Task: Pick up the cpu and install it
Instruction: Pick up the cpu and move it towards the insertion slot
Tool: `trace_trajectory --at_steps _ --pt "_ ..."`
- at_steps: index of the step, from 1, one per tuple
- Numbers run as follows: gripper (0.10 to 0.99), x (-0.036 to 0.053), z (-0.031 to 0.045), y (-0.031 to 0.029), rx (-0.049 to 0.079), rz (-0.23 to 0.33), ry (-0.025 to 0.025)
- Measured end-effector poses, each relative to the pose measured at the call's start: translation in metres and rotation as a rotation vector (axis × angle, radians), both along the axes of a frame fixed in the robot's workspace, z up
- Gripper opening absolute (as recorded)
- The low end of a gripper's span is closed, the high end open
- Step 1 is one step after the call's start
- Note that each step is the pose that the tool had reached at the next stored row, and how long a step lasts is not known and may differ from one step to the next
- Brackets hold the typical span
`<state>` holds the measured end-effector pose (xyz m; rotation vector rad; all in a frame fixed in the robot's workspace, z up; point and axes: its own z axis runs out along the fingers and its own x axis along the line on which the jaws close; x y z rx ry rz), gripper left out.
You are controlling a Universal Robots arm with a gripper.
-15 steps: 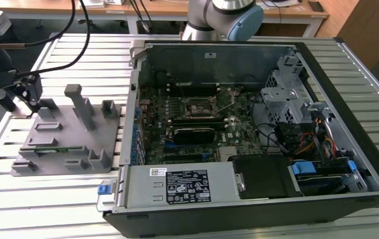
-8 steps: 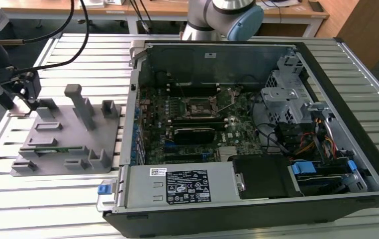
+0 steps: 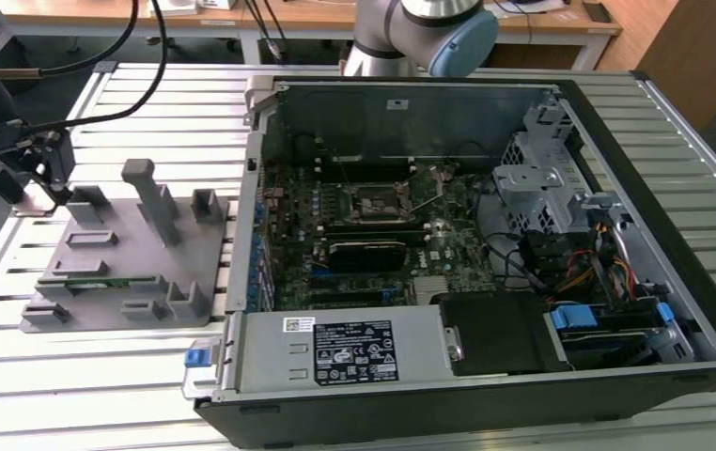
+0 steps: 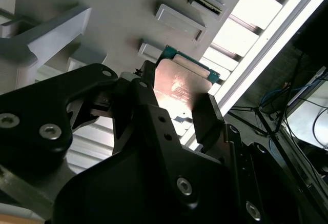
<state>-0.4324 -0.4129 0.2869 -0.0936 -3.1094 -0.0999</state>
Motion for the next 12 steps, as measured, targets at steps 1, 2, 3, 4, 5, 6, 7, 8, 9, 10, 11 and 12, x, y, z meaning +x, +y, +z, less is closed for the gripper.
trace_trajectory --at_steps 1,2,3,4,5,6,7,8,9,10,11,12 --pt "0.533 0.0 0.0006 0.0 0.0 0.0 0.0" --pt "0.533 0.0 0.0012 0.0 0.0 0.0 0.0" --pt "0.533 0.0 0.0019 0.0 0.0 0.0 -0.0001" --pt "0.533 0.0 0.0027 0.0 0.0 0.0 0.0" --pt "0.533 0.0 0.0036 0.0 0.0 0.0 0.0" --pt "0.533 0.0 0.0044 0.0001 0.0 0.0 0.0001" --pt "0.533 0.0 0.005 0.0 0.0 0.0 0.0" --pt "0.533 0.0 0.0056 0.0001 0.0 0.0 0.0" --pt "0.533 0.0 0.0062 0.0001 0.0 0.0 -0.0001" --pt "0.533 0.0 0.0068 0.0001 0.0 0.0 0.0" --pt "0.533 0.0 0.0075 0.0001 0.0 0.0 0.0" --pt "0.533 0.0 0.0082 0.0001 0.0 0.0 0.0"
